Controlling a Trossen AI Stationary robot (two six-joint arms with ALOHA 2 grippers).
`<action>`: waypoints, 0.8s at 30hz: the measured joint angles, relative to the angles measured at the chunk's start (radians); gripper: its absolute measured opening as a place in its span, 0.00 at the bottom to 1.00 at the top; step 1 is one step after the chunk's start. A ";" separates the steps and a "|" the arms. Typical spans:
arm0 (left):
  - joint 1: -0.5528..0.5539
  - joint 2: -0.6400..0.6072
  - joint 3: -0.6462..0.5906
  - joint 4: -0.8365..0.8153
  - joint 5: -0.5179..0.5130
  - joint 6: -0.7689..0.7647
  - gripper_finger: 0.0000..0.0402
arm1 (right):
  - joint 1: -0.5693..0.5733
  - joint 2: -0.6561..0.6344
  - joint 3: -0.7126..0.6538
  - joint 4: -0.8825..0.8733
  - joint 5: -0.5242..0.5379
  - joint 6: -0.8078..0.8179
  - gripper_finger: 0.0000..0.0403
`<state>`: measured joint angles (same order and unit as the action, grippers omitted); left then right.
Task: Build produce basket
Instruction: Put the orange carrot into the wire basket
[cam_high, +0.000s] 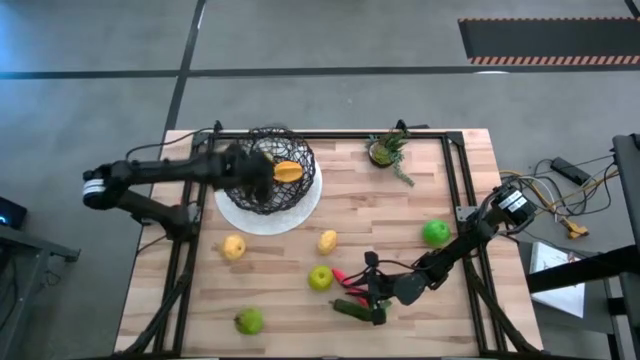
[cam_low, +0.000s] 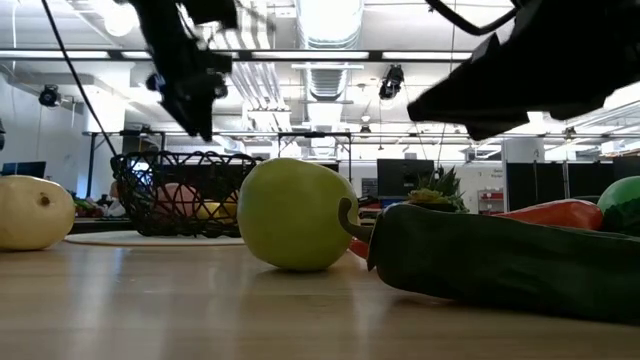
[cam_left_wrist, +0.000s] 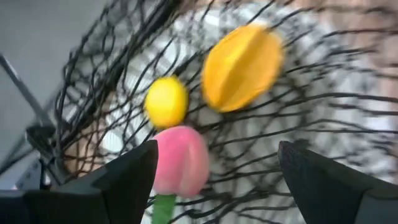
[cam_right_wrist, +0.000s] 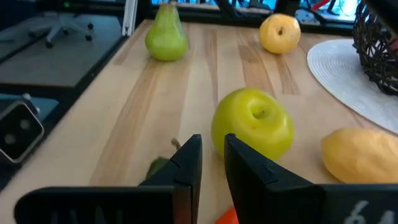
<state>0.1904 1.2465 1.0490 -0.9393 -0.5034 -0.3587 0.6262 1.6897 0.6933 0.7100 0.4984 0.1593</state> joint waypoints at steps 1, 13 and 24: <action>-0.064 -0.018 -0.015 0.013 -0.041 -0.033 0.78 | 0.000 0.000 0.000 -0.015 0.000 -0.001 0.14; -0.859 0.018 -0.277 0.672 -0.442 -0.246 0.78 | -0.013 -0.050 0.062 -0.266 -0.058 0.157 0.16; -0.915 0.183 -0.294 0.915 -0.527 -0.008 0.78 | 0.032 -0.058 0.397 -1.265 -0.232 0.596 0.44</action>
<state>-0.7251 1.4297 0.7547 -0.0241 -1.0309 -0.3662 0.6587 1.6321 1.0903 -0.5550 0.2669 0.7557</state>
